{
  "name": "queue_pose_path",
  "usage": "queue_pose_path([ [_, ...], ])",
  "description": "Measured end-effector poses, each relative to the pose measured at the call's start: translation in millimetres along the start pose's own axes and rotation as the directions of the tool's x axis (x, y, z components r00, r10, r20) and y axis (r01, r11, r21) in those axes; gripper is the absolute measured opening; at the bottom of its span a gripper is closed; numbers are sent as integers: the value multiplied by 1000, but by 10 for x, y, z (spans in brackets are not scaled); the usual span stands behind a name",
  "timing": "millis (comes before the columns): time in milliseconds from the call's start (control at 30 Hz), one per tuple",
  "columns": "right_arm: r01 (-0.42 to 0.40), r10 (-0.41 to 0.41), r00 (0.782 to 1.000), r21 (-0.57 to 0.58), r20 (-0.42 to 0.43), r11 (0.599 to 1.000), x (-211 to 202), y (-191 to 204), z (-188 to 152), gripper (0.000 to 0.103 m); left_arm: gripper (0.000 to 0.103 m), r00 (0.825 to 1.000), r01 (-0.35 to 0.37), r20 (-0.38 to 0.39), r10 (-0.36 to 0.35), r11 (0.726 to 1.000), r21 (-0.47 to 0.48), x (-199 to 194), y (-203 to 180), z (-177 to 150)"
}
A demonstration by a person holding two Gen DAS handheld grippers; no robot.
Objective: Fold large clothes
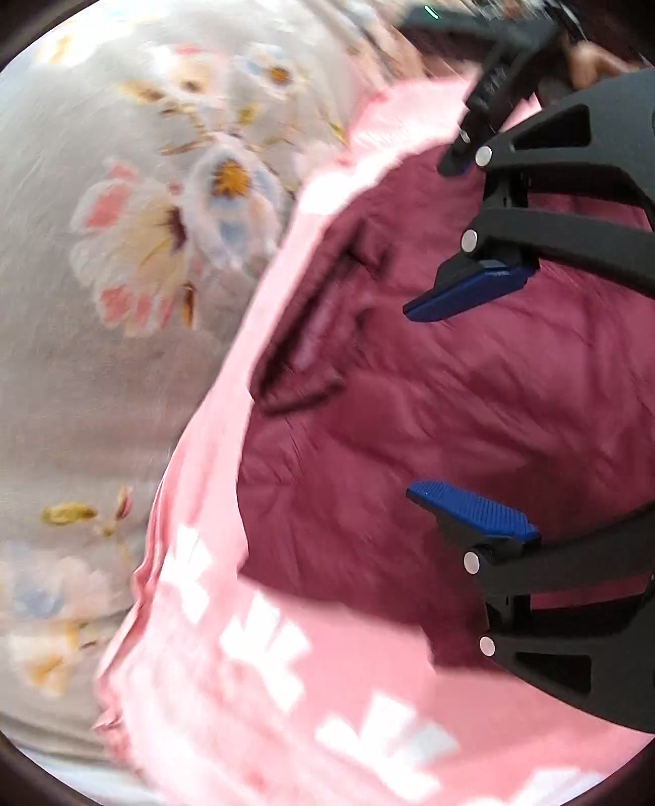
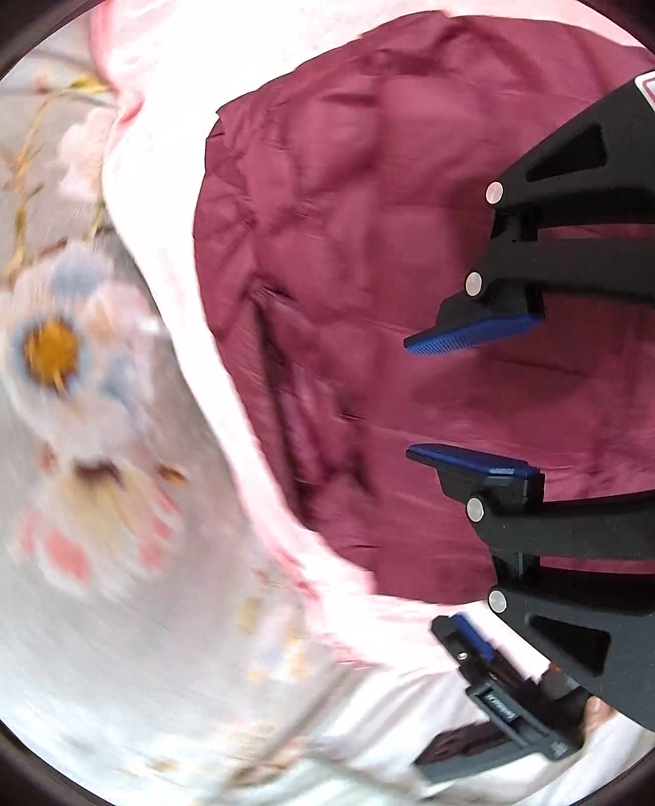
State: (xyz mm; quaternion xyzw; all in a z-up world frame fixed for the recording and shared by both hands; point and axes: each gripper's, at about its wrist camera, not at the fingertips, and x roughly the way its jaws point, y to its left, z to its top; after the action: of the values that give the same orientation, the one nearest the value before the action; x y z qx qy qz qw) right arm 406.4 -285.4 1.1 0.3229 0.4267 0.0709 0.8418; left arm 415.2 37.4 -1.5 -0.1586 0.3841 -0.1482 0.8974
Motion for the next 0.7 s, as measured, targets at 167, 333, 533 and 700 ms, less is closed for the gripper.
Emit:
queue_pose_path([
  [167, 74, -74, 997, 32, 5, 997, 350, -118, 432, 42, 64, 989, 74, -116, -86, 992, -107, 657, -56, 392],
  [333, 209, -207, 975, 19, -78, 978, 706, -253, 598, 54, 64, 975, 43, -204, -92, 971, -233, 1235, 109, 491],
  [533, 160, -174, 971, -97, -162, 982, 927, -2, 495, 55, 37, 938, 107, -285, -196, 948, -301, 1478, 151, 425],
  [700, 59, -73, 990, -110, -124, 992, 794, 236, 498, 12, 9, 926, 167, -268, -265, 927, -337, 1407, 42, 458],
])
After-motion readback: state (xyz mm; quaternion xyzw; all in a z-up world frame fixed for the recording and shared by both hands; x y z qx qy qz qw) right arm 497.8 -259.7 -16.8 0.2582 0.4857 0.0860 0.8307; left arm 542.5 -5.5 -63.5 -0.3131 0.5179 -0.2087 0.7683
